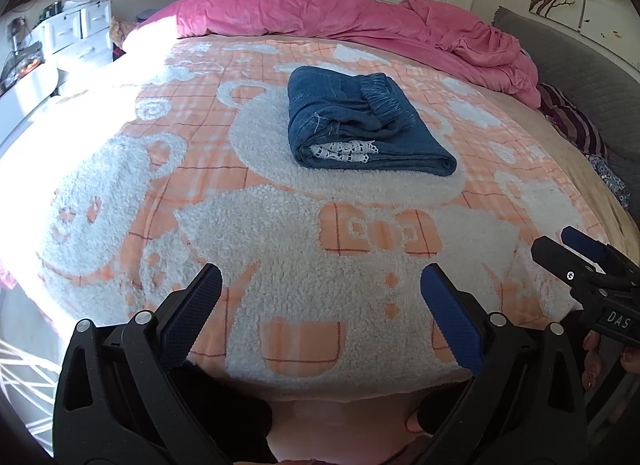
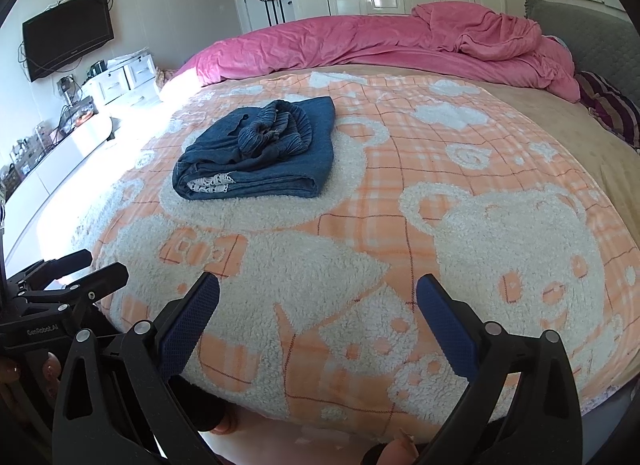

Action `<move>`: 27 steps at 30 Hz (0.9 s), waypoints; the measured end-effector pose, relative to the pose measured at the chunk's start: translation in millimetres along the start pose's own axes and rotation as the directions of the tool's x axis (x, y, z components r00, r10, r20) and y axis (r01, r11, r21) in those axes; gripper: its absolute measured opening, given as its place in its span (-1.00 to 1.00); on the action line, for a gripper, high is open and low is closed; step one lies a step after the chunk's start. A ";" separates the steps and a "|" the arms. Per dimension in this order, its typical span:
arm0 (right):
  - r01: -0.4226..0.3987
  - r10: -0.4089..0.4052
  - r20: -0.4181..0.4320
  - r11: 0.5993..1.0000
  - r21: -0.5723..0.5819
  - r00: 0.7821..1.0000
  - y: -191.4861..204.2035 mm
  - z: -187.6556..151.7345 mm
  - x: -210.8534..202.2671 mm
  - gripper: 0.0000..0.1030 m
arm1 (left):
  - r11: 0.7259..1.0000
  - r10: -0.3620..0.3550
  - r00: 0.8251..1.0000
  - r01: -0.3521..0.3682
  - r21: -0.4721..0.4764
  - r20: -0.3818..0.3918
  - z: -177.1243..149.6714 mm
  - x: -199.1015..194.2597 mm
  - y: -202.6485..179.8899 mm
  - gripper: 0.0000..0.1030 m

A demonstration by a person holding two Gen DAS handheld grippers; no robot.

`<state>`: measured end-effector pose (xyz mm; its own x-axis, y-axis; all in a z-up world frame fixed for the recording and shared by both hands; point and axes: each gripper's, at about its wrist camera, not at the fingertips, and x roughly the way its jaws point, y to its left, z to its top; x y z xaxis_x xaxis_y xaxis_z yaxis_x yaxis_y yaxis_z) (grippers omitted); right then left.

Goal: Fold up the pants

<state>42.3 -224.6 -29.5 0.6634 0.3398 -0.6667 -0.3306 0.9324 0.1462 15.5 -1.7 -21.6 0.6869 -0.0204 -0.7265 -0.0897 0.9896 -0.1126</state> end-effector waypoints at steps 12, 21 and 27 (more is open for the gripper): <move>0.003 -0.003 -0.002 1.000 -0.005 1.000 1.4 -0.4 -0.4 0.91 | 1.000 0.004 1.000 -0.004 0.002 0.001 0.3 -1.6 -0.4 0.81; 0.013 -0.013 -0.007 1.000 -0.008 1.000 1.6 -1.2 1.4 0.91 | 1.000 0.001 1.000 -0.001 0.001 -0.015 1.6 0.5 -0.1 0.81; 0.017 -0.017 -0.012 1.000 -0.010 1.000 1.6 -1.2 2.8 0.91 | 1.000 -0.001 1.000 0.001 -0.001 -0.029 1.7 4.5 1.2 0.81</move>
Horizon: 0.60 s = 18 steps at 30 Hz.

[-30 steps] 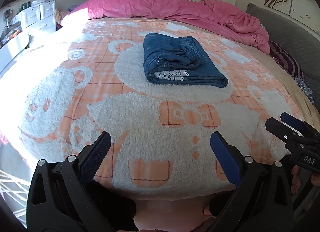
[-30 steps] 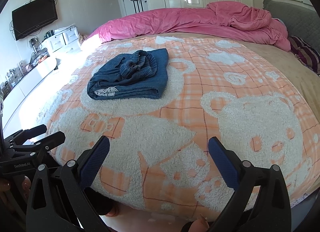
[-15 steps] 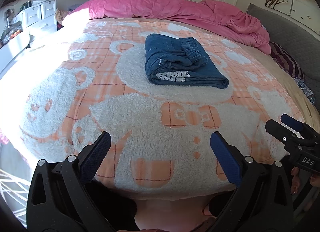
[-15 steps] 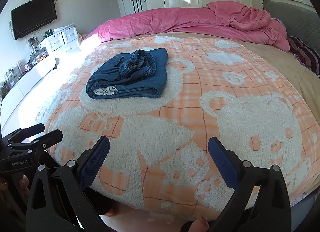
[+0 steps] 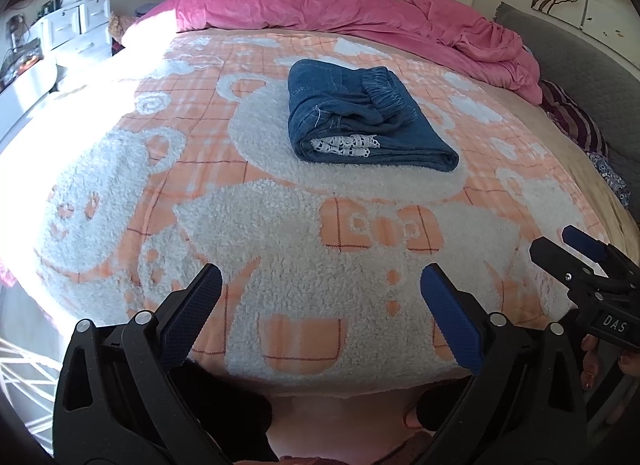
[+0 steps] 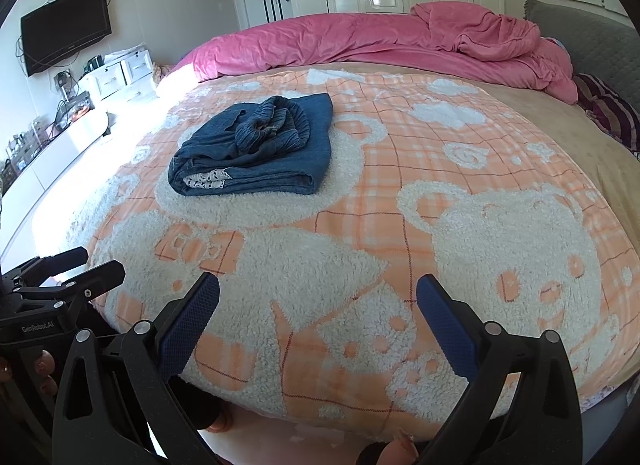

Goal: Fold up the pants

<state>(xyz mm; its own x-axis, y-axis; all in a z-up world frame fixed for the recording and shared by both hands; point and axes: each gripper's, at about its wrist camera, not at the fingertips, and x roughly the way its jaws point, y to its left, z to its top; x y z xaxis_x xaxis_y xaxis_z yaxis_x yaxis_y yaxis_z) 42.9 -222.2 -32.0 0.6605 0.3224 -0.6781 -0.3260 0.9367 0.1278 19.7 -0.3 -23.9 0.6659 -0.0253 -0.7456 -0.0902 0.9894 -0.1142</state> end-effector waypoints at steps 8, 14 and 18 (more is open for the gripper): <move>0.004 -0.003 -0.018 1.000 0.004 1.000 -1.6 1.5 7.6 0.91 | 1.000 0.014 1.000 -0.014 0.001 -0.010 -0.2 2.8 2.6 0.81; 0.000 0.000 -0.030 1.000 0.001 1.000 -0.6 3.1 14.9 0.91 | 1.000 0.008 1.000 -0.008 0.004 -0.026 1.5 5.6 4.6 0.81; -0.006 0.006 -0.042 1.000 0.004 0.999 -1.0 4.2 20.8 0.91 | 1.000 0.005 0.999 -0.005 0.014 -0.032 4.0 7.8 5.6 0.81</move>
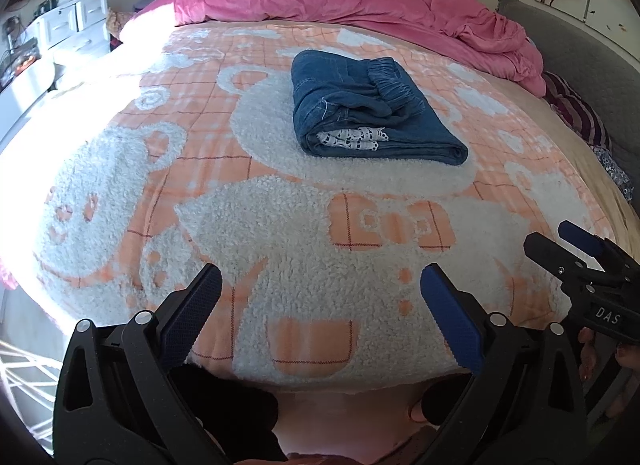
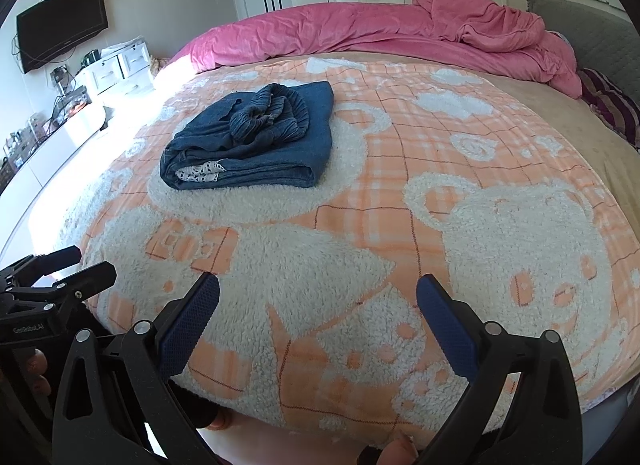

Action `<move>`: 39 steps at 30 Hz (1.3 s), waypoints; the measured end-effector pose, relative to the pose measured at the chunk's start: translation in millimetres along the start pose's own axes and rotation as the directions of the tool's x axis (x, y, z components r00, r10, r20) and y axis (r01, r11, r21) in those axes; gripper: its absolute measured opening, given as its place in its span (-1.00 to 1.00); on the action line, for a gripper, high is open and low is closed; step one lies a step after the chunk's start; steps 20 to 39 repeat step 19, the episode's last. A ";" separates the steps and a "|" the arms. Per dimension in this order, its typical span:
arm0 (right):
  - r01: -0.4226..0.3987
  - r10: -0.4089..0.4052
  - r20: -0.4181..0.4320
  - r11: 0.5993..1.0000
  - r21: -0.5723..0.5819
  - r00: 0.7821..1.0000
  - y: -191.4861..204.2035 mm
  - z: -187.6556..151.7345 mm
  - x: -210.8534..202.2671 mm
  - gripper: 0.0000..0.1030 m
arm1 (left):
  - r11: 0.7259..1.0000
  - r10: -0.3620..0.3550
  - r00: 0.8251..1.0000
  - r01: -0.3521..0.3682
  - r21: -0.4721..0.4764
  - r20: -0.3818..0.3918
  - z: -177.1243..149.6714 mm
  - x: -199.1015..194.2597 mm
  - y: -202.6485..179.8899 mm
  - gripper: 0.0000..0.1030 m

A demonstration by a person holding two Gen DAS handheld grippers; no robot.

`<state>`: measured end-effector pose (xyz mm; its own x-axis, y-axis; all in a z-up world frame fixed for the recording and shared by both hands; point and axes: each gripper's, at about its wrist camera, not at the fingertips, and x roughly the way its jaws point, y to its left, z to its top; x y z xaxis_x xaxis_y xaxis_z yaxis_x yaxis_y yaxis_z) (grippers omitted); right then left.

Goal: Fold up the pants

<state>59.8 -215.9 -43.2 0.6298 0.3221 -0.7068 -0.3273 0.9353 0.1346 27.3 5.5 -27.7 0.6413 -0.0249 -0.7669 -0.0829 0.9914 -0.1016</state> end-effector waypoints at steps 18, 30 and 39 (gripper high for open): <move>0.350 -0.338 -0.093 0.902 0.253 0.937 -224.7 72.7 20.9 0.91 | 0.941 0.310 0.948 -0.318 -0.116 -0.076 139.1 86.6 174.2 0.82; 0.397 -0.383 -0.107 0.880 0.259 0.918 -246.1 77.5 28.0 0.91 | 0.925 0.342 0.933 -0.355 -0.135 -0.111 146.5 101.6 193.2 0.82; 0.397 -0.383 -0.107 0.880 0.259 0.918 -246.1 77.5 28.0 0.91 | 0.925 0.342 0.933 -0.355 -0.135 -0.111 146.5 101.6 193.2 0.82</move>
